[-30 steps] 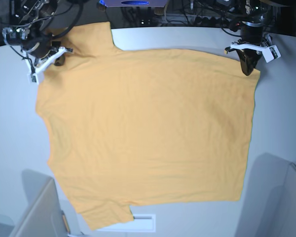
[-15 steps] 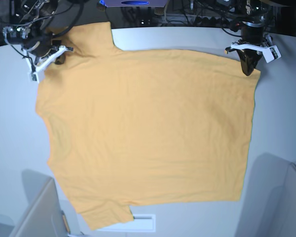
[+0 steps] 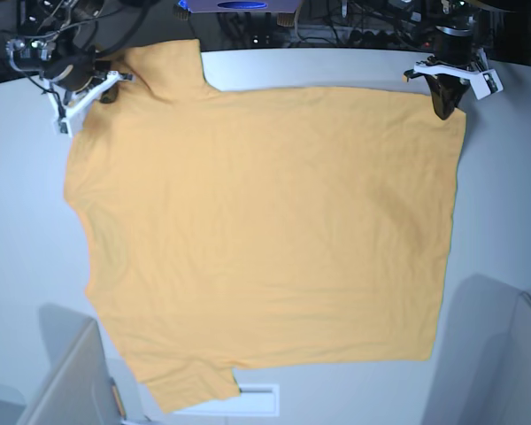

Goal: Fold the T-shirt properly
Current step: 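Lift both held edges and pull them toward the robot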

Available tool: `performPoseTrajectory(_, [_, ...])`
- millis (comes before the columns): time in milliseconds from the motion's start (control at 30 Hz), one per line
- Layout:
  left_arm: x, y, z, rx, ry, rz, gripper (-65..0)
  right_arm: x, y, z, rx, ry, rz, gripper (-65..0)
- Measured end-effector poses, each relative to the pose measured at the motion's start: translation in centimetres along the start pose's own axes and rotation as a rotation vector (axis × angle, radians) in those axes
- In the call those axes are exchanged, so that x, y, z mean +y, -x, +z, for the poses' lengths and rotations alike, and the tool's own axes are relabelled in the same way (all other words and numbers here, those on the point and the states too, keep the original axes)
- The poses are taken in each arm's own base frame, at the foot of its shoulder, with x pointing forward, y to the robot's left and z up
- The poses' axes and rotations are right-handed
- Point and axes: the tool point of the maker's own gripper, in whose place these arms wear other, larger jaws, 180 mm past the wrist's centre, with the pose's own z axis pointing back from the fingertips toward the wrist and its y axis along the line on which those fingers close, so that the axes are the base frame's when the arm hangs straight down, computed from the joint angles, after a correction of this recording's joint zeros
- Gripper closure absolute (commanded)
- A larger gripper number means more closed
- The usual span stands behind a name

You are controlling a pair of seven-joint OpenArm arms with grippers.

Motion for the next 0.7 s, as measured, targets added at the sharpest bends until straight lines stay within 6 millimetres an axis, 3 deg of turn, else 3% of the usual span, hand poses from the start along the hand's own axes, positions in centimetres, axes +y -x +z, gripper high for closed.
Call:
performPoseTrajectory(167, [0.9,0.5,0.8,0.033,-0.011,-0.032,0.0,-0.3,2.1,0.2,0.054,0.008,-0.006,0.0])
performPoseTrajectory(433, [1.6,1.2,1.9,0.068,-0.015,-0.058,0.0,-0.3,2.8,0.3,0.072,0.007,-0.01,0.0])
performPoseTrajectory(600, [1.1,0.6,1.4,0.049,-0.003,-0.052,0.0,0.2,0.6,0.0,0.051,-0.004,0.004,0.0])
performPoseTrajectory(700, [0.3,-0.6,0.4,0.008,0.013,-0.046,0.0,0.8,-0.6,0.0,0.028,-0.033,0.008,0.0])
